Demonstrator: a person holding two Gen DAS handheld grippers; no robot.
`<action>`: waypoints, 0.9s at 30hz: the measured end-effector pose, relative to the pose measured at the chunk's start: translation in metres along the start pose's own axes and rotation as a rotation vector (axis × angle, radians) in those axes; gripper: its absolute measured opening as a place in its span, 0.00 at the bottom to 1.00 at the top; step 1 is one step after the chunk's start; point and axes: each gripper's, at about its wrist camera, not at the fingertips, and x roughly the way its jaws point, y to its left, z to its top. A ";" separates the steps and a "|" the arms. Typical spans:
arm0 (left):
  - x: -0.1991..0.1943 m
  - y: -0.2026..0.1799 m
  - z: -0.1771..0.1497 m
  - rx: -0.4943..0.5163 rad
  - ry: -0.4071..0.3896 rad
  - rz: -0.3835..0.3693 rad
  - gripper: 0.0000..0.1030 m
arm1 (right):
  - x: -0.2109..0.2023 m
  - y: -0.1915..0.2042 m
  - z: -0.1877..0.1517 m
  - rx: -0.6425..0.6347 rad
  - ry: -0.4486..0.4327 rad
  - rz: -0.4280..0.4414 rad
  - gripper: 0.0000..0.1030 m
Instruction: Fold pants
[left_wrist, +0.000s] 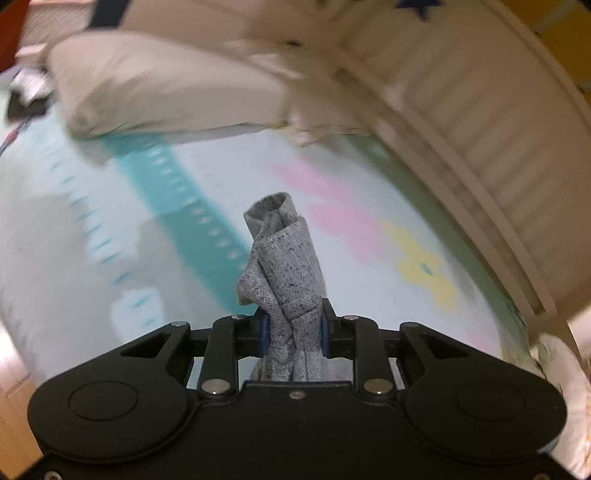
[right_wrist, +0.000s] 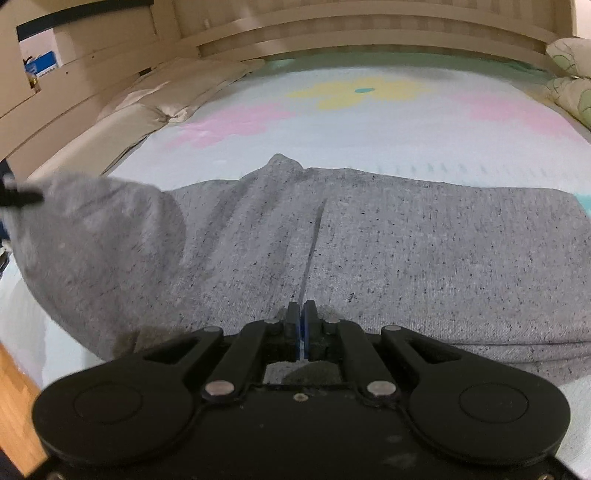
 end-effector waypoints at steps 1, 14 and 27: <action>-0.004 -0.010 -0.001 0.024 -0.005 -0.019 0.30 | -0.001 -0.002 0.001 0.013 0.005 0.010 0.04; -0.012 -0.165 -0.045 0.301 0.105 -0.333 0.29 | -0.001 -0.041 -0.015 0.199 0.021 0.175 0.00; 0.084 -0.271 -0.165 0.473 0.785 -0.488 0.26 | -0.039 -0.059 -0.056 0.278 -0.060 0.158 0.00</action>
